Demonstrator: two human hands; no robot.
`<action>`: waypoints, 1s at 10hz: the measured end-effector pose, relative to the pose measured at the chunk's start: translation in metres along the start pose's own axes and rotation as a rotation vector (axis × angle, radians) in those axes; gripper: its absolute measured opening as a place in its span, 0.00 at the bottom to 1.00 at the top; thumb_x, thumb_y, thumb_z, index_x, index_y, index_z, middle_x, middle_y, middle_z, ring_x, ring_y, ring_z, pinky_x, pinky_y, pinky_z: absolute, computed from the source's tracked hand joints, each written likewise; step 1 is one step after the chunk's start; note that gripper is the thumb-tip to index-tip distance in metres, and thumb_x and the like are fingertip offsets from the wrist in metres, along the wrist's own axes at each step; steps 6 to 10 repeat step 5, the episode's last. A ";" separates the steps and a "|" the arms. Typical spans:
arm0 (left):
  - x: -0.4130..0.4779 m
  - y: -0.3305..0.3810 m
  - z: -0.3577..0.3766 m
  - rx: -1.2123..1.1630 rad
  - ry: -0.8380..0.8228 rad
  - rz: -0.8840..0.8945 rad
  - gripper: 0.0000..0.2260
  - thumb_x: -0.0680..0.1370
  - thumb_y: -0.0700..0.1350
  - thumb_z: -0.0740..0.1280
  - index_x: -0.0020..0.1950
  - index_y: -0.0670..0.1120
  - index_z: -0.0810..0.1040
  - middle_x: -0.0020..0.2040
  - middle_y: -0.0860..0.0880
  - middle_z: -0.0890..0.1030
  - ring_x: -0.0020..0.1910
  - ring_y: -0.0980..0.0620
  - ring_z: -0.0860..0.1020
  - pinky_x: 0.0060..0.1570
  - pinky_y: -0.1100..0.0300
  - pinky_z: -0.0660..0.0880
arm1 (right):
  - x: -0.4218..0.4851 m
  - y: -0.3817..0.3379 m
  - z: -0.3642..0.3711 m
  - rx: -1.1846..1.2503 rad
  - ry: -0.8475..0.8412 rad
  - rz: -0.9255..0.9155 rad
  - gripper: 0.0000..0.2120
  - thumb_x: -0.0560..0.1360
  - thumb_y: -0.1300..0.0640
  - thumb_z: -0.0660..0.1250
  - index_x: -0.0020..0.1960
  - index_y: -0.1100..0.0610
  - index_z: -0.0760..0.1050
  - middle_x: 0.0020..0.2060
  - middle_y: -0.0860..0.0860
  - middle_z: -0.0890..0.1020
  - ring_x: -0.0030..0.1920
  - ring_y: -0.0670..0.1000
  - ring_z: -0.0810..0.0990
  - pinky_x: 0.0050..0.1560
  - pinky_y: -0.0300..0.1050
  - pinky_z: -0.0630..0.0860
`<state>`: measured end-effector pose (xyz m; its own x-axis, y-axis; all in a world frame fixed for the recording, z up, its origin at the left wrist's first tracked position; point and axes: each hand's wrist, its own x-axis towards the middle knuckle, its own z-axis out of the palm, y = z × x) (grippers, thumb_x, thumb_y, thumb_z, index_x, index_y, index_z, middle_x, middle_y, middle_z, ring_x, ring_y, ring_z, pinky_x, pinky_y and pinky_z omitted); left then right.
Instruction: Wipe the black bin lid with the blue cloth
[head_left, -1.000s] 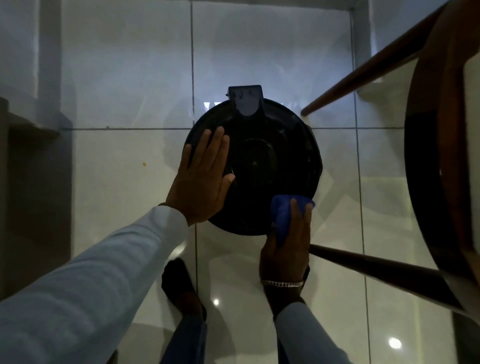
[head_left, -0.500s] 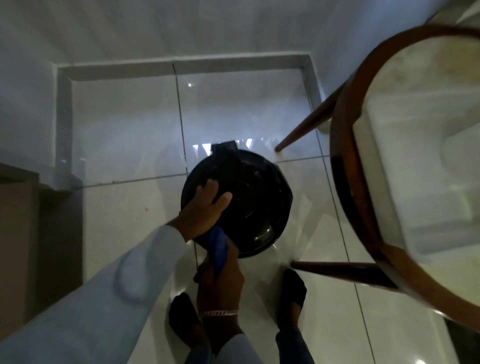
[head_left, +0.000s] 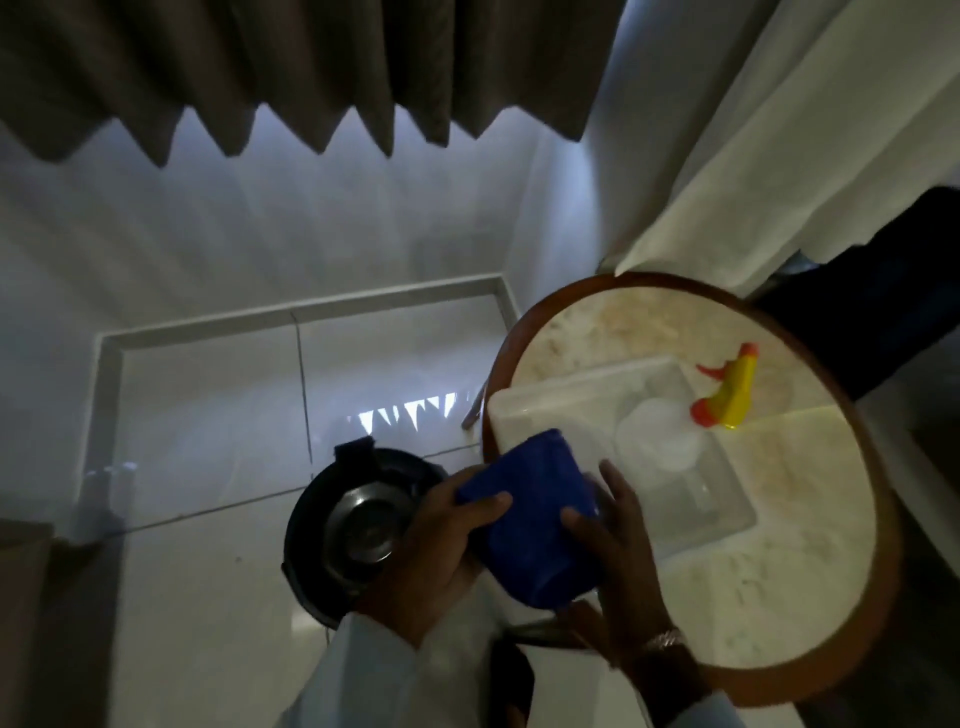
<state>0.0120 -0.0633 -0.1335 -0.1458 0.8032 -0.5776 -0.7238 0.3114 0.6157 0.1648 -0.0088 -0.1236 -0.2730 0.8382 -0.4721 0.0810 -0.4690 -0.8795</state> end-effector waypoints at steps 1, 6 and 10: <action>0.033 -0.015 0.039 0.375 0.100 0.066 0.15 0.74 0.38 0.68 0.61 0.45 0.76 0.59 0.42 0.81 0.59 0.42 0.79 0.62 0.44 0.76 | 0.040 -0.006 -0.039 -0.093 0.058 0.085 0.17 0.69 0.64 0.73 0.53 0.49 0.75 0.56 0.56 0.80 0.53 0.57 0.80 0.52 0.56 0.79; -0.005 0.035 0.067 0.769 0.504 0.335 0.21 0.79 0.39 0.63 0.72 0.46 0.66 0.71 0.47 0.72 0.69 0.47 0.70 0.66 0.57 0.66 | 0.069 -0.030 -0.033 -1.007 0.025 -0.050 0.36 0.71 0.51 0.69 0.73 0.56 0.55 0.70 0.57 0.68 0.68 0.58 0.68 0.68 0.53 0.67; -0.005 0.035 0.067 0.769 0.504 0.335 0.21 0.79 0.39 0.63 0.72 0.46 0.66 0.71 0.47 0.72 0.69 0.47 0.70 0.66 0.57 0.66 | 0.069 -0.030 -0.033 -1.007 0.025 -0.050 0.36 0.71 0.51 0.69 0.73 0.56 0.55 0.70 0.57 0.68 0.68 0.58 0.68 0.68 0.53 0.67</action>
